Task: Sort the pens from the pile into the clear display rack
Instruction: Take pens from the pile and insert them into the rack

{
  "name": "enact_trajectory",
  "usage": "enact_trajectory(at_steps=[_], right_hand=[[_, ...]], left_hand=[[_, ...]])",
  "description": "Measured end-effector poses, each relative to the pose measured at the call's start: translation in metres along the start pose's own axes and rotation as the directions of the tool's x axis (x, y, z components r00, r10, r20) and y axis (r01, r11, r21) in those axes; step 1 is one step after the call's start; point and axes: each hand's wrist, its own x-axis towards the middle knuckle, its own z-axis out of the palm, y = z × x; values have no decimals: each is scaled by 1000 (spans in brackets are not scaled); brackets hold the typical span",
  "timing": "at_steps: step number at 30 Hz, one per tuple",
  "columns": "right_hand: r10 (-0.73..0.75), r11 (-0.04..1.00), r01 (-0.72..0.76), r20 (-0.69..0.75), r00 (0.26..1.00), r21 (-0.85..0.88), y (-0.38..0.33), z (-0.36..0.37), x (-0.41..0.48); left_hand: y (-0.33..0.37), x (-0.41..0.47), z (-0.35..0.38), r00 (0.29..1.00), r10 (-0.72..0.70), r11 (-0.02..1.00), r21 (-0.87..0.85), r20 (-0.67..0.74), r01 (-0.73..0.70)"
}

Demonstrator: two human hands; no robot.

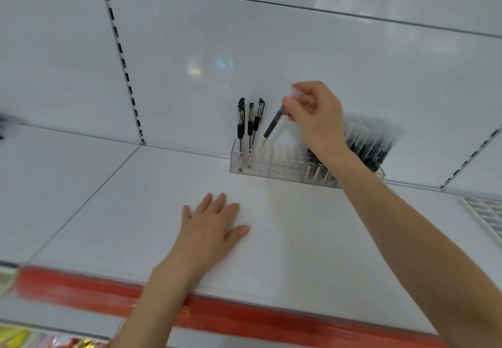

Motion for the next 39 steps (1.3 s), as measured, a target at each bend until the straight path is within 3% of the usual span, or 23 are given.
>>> enact_trajectory(at_steps=[5, 16, 39], right_hand=[[-57, 998, 57, 4, 998, -7, 3, 4, 5], [-38, 953, 1, -114, 993, -304, 30, -49, 21], [-14, 855, 54, 80, 997, -515, 31, -44, 26]], left_hand=[[-2, 1, 3, 1000, 6, 999, 43, -28, -5], [3, 5, 7, 998, 6, 996, 87, -68, 0], [1, 4, 8, 996, 16, 994, 105, -90, -7]])
